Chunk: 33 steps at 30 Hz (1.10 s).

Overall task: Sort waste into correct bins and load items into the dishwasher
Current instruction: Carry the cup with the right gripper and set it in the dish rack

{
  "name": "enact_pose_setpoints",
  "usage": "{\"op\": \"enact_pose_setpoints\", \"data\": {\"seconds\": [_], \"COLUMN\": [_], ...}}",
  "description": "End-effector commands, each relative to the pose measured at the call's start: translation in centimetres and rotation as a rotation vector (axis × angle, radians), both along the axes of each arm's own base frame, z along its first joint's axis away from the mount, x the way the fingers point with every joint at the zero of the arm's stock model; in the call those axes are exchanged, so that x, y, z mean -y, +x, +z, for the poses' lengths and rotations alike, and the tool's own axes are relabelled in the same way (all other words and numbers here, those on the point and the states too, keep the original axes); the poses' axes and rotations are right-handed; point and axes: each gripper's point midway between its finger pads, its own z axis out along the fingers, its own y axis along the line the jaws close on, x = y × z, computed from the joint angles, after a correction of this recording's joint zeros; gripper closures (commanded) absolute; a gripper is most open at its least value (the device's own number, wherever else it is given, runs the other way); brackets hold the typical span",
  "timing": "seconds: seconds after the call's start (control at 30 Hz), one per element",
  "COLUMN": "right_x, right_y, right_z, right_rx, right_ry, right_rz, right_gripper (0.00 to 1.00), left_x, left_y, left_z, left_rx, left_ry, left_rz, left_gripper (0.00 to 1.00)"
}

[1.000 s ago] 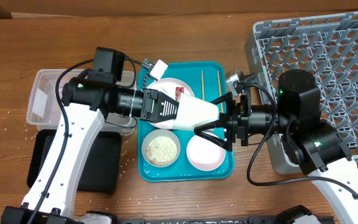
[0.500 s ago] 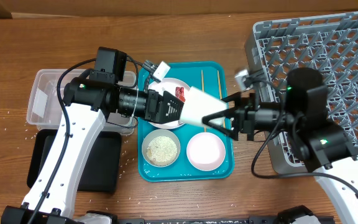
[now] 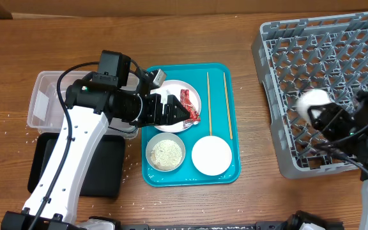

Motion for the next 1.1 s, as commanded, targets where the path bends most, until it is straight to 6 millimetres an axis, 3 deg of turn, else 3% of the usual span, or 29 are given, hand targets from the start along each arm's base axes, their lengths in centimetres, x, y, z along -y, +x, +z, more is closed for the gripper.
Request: {"op": "enact_pose_setpoints", "data": {"seconds": [0.0,0.13,0.3,0.37,0.43,0.6,0.63,0.67,0.8,0.87,1.0,1.07], "right_x": [4.8,6.7,6.2,5.1,5.2,5.4,5.2,4.7,2.6,-0.1,-4.4,-6.4], "right_y": [-0.9,-1.7,-1.1,-0.4,-0.5,0.2,0.4,0.8,2.2,2.5,1.8,1.3], "right_z": [-1.0,-2.0,-4.5,-6.7,-7.6,-8.3,-7.9,-7.2,-1.8,1.6,5.3,6.6], "right_rx": [-0.106,-0.178,-0.273,-0.344,-0.385,-0.394,-0.383,-0.363,-0.208,-0.07,0.108,0.161], "right_ry": [-0.163,-0.205,-0.151,-0.085,-0.077,-0.067,-0.058,-0.031,0.011,0.063,0.157,0.206], "right_rz": [-0.211,-0.328,-0.294,-0.22,-0.218,-0.221,-0.214,-0.192,-0.054,0.086,0.312,0.389], "right_gripper": [0.42,0.42,0.42,0.42,0.41,0.16,0.04,0.04,0.02,0.02,0.05,0.08], "left_x": [-0.3,-0.5,-0.5,-0.5,-0.5,-0.5,-0.5,-0.6,-0.6,-0.6,-0.4,-0.5], "left_y": [0.3,0.1,0.2,0.2,0.1,0.0,-0.1,-0.1,-0.4,-0.4,-0.6,-0.6], "left_z": [-0.2,-0.4,-0.4,-0.4,-0.4,-0.4,-0.4,-0.5,-0.6,-0.6,-0.7,-1.2], "left_rx": [0.001,-0.009,-0.003,-0.004,-0.007,-0.016,-0.018,-0.022,-0.026,-0.028,-0.026,-0.019], "left_ry": [0.028,0.043,0.042,0.042,0.043,0.044,0.045,0.046,0.049,0.05,0.058,0.11], "left_rz": [0.017,0.021,0.022,0.022,0.022,0.021,0.021,0.021,0.013,0.012,0.005,0.005], "left_gripper": [0.0,0.0,0.0,0.0,0.0,0.0,0.0,0.0,0.0,0.0,0.0,0.07]}}
